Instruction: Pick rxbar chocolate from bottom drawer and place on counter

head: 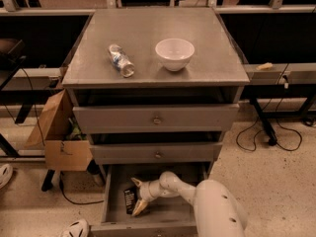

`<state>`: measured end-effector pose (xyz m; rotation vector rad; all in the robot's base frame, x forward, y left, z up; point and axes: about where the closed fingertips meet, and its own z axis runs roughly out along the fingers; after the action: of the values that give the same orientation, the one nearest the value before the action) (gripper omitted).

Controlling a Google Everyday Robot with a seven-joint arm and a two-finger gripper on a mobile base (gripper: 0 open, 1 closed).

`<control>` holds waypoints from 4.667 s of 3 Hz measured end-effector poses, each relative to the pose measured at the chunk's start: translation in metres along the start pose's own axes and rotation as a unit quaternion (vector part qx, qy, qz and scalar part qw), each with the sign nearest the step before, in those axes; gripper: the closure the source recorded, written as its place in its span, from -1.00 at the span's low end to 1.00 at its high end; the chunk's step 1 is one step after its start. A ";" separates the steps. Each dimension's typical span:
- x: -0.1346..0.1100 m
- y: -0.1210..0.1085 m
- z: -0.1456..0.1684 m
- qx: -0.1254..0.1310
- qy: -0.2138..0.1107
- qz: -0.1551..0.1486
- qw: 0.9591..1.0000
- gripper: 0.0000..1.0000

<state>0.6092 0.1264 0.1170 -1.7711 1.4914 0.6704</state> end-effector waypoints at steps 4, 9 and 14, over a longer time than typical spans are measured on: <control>0.001 0.012 0.023 -0.060 -0.018 0.031 0.998 -0.22; -0.002 0.015 -0.009 -0.042 -0.021 0.043 0.998 1.00; -0.017 0.061 -0.303 0.015 0.159 0.098 0.982 1.00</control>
Offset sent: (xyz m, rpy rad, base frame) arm -0.0038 0.0176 -0.0240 0.0048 0.1378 0.0704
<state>0.5286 -0.1076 0.3030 -1.7836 1.9001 0.4698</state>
